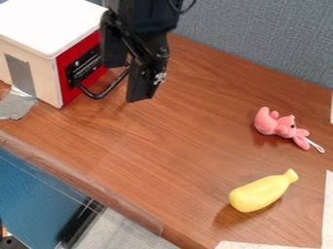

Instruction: Closed the drawer

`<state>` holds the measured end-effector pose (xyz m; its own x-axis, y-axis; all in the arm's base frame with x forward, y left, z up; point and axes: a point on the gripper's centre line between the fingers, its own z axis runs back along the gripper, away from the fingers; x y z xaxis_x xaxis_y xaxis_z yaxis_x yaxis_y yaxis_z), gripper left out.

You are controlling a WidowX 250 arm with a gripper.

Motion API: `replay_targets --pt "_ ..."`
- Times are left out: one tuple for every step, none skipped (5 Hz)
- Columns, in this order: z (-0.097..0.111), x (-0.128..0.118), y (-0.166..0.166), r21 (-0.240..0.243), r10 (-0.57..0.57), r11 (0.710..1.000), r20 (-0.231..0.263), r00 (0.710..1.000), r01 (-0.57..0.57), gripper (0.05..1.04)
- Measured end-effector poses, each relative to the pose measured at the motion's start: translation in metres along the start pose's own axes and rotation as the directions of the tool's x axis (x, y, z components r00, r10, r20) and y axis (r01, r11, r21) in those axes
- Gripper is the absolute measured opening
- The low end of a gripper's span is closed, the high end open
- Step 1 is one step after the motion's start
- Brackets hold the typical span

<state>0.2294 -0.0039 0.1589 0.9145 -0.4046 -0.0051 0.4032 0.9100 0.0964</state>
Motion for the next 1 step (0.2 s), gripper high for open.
replay_targets --pt "0.0133 -0.0193 0.0005 -0.058 0.187 0.98 -0.018 0.982 -0.188 1.0"
